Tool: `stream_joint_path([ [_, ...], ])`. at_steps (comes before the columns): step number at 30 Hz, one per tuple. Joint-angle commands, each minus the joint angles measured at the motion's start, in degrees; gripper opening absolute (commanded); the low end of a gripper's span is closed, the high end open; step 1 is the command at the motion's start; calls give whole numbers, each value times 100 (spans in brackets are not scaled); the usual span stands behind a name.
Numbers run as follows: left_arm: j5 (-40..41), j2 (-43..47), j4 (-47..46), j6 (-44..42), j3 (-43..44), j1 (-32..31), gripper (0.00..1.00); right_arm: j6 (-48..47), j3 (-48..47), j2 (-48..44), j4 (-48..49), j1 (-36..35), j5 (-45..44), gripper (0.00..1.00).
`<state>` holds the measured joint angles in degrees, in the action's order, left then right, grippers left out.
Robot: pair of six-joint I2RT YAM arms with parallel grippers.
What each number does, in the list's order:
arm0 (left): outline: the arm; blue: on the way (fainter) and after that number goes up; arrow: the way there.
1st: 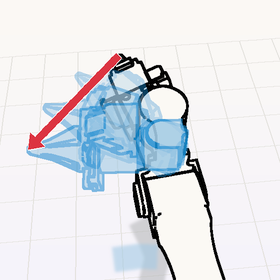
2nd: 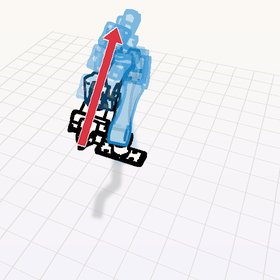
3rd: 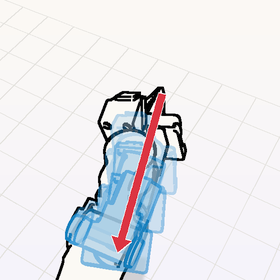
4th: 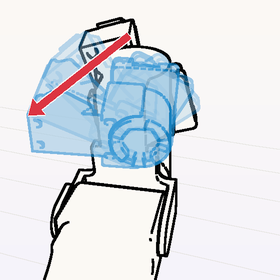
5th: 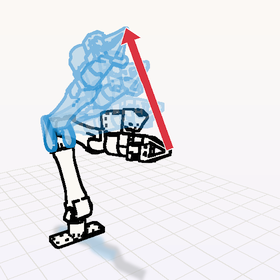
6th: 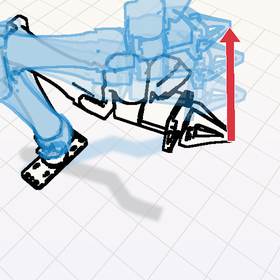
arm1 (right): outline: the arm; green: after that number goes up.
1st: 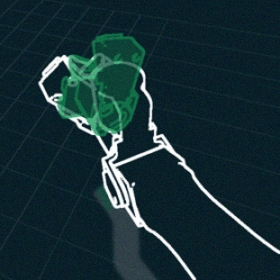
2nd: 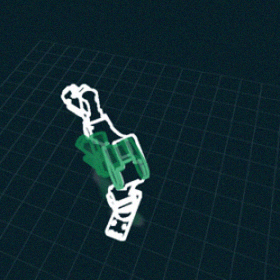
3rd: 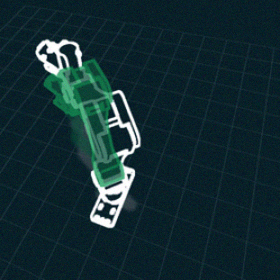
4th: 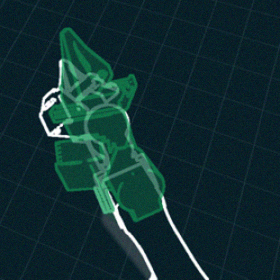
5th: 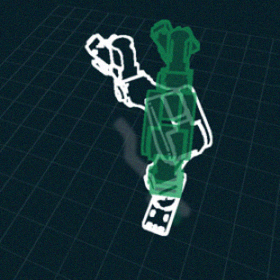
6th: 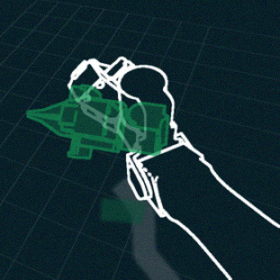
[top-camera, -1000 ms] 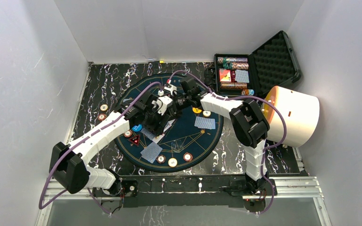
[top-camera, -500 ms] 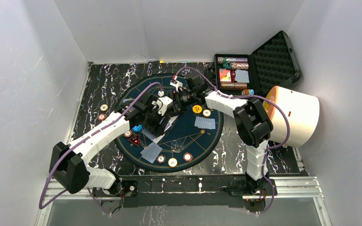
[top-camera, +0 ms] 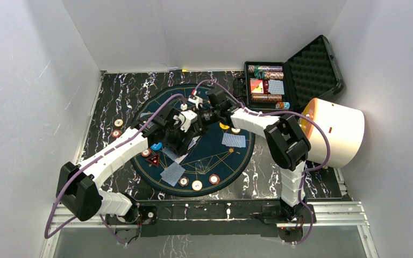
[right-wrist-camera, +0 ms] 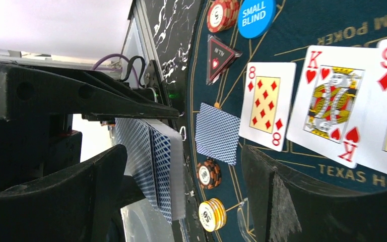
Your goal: Distribute texas hold em gaming equipment
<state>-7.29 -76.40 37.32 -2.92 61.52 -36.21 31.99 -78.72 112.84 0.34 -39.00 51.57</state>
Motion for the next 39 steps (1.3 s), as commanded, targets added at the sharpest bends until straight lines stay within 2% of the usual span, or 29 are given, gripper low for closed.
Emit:
stream_joint_path([
  [1, -152, 133, -40, 38, 40, -28, 0, 31, -96, -51, 169, -217, 45, 92],
  [7, -143, 173, -22, 37, 12, -27, 0, -459, -401, 56, -629, -187, -271, 84],
  [14, -166, 178, -26, 50, 6, -27, 0, -632, -431, -82, -924, -43, -471, 76],
  [24, -162, 135, -32, 81, -34, -27, 0, -663, -441, -286, -941, 67, -500, 70],
  [36, -172, 30, -30, 101, -26, -27, 0, -791, -476, -423, -1150, 137, -515, 58],
  [39, -155, -17, -31, 117, -26, -27, 0, -752, -478, -470, -1150, 147, -501, 52],
])
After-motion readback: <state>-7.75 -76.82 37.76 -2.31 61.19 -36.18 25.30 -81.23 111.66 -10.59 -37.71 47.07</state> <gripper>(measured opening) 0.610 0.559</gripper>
